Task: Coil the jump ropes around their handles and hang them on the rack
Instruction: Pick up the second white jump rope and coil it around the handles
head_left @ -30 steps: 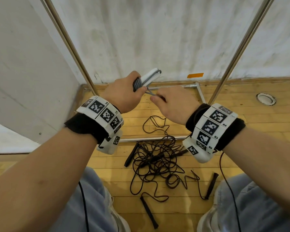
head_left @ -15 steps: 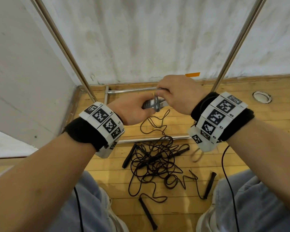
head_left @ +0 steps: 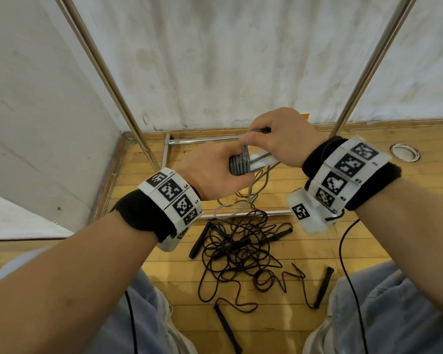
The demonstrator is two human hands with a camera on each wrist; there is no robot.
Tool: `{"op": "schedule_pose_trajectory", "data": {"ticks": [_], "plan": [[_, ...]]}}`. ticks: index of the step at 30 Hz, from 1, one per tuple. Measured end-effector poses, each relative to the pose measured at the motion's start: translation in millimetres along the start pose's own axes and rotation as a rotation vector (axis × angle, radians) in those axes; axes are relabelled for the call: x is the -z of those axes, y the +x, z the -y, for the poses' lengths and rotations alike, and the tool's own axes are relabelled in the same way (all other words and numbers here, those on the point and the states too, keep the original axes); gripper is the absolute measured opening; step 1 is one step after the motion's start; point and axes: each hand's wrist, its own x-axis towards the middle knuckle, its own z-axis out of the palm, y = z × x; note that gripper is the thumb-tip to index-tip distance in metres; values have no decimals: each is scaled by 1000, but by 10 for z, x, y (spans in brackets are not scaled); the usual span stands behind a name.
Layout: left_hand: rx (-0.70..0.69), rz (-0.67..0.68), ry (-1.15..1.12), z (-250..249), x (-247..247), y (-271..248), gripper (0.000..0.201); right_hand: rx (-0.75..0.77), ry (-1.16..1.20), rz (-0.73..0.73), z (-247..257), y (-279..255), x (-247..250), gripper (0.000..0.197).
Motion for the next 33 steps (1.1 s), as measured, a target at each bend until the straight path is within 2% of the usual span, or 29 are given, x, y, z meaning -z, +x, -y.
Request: {"op": "schedule_pose_trajectory", "data": {"ticks": [5,8,11,13,16,22,25,29,33], "plan": [[-77,-21,-110,-55,119,-25,18,-155,468,35,-142,16,107,17],[-61,-79,-220,-105,165,-35,20,-205,823,105,-173,15,34,12],[36,-102,-412,-165,183,-19,29,-217,953,132,-164,19,-97,41],[74,-119,-511,-183,190,-19,29,-221,1021,130,-114,0,-193,36],[122,-172,-603,-143,198,0,20,-256,1072,79,-41,-29,-308,31],[171,-259,-615,-89,219,41,27,-257,869,13,76,-54,-395,44],[211,-313,-626,-49,241,82,27,-220,672,9,101,-79,-417,45],[246,-334,-558,22,251,140,30,-126,265,-6,154,-110,-425,39],[239,-281,-379,119,204,148,32,-96,40,76,147,-132,-403,29]]}}
